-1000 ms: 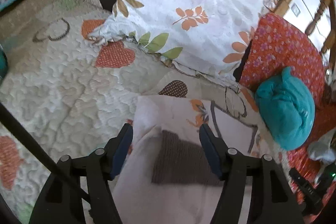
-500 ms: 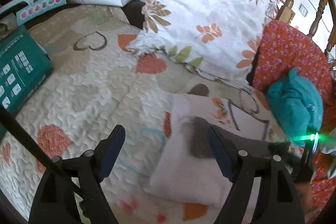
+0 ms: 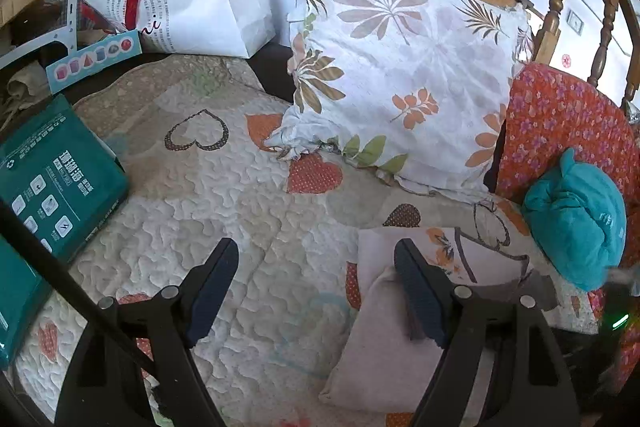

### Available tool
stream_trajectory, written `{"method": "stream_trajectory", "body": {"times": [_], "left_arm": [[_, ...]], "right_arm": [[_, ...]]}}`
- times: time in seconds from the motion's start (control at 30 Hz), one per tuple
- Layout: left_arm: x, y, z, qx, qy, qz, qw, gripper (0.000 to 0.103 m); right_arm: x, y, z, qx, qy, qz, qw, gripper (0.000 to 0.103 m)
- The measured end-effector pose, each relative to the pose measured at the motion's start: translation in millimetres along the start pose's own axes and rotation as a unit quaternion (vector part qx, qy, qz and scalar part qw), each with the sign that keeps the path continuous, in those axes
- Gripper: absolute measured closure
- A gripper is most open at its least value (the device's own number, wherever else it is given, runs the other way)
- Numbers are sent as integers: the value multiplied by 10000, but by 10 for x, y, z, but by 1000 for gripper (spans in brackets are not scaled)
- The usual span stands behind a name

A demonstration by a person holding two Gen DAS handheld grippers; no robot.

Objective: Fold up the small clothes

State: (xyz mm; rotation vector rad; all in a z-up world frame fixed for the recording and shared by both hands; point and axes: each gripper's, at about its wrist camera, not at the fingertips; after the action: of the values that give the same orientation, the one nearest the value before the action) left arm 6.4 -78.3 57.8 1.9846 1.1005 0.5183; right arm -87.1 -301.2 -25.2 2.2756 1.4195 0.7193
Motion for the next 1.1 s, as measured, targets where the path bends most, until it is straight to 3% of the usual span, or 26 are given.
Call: {"method": "stream_trajectory", "body": {"times": [0.1,0.27,0.33,0.43,0.47,0.6,0.8,0.93,1.03,1.1], "left_arm": [[11,3,18,17,67,41,10000,24],[28,13,38,35,135,128,9998,24],[26,18,41,39,132,142,9998,24],[18,13,36,45,145,239,9996,24],[14,10,37,59,139,265,9995,24],[-8,-66,54,137,38,340,9993,24],[-158,-266,186,391,151,770,9962,24],[-274,-460,431,787,80,1068,9911,24],[-325,-606,682,1212,-212,1103,9863,24],[-353,-670,809,1393,-347,1097,9836,24]], "right_arm": [[382,121,492,268,-208,-352,9988,75],[583,697,923,-351,-895,-197,9952,75],[494,928,887,-556,-1133,142,9919,75],[303,997,463,-862,-847,578,9910,74],[266,989,380,-888,-825,615,9907,68],[-122,609,-228,-978,-1018,817,9866,61],[-1014,-180,-900,-922,-1324,1856,9693,56],[-1513,-700,-1124,-941,-1524,2538,9505,51],[-1807,-976,-1132,-889,-1635,2972,9365,51],[-1921,-1032,-1094,-802,-1575,3087,9346,50]]}}
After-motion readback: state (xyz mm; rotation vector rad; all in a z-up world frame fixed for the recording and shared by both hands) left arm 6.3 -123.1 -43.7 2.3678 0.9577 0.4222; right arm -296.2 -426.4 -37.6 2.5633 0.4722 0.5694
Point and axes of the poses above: each gripper's, at about its wrist camera, not at the fingertips, and z roughly the way its jaws point, x to its left, y to its top, and after that the axes turned 15 degrees about z, right-handed
